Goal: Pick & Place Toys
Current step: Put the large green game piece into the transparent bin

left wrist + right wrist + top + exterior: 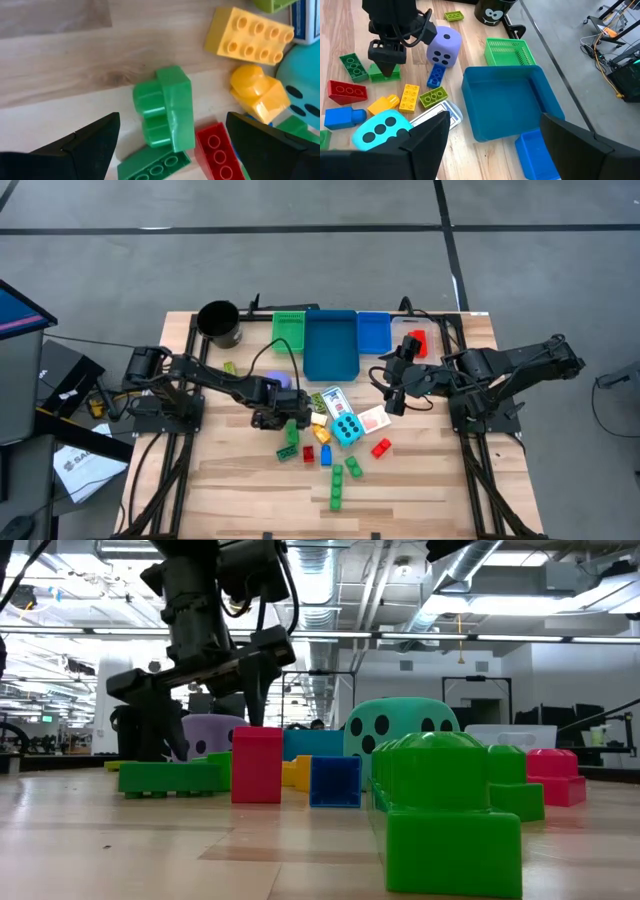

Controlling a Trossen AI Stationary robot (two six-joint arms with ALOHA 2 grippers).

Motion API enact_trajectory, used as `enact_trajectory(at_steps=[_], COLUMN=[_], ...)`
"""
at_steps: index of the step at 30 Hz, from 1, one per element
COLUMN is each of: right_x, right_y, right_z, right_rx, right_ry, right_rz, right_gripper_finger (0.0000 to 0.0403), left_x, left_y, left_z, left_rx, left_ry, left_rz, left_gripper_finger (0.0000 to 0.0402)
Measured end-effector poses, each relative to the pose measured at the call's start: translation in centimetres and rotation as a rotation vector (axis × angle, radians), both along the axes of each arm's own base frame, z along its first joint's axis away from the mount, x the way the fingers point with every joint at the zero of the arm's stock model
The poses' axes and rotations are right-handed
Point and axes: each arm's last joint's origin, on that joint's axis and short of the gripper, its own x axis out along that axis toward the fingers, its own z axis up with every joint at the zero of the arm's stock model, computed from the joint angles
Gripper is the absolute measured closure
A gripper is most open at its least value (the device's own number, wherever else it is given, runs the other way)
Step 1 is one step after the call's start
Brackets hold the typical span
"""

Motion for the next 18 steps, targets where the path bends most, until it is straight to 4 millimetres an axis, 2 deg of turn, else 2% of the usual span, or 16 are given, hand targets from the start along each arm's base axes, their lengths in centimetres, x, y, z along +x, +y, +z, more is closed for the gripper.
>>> enact_trajectory(at_steps=[11,18], right_x=[0.02,0.02], right_y=[0.01,0.01], right_z=[0.02,0.02], right_rx=[0.002,0.002], right_ry=[-0.004,-0.004], right_rz=[-0.001,-0.001], right_gripper_finger=[0.0097,0.0097], left_x=[0.16,0.41], left_y=[0.00,0.16], left_z=[-0.97,-0.89], left_rx=[0.006,0.011], left_ry=[0.032,0.008], left_rz=[0.002,0.013], left_gripper_finger=[0.0042,0.0042])
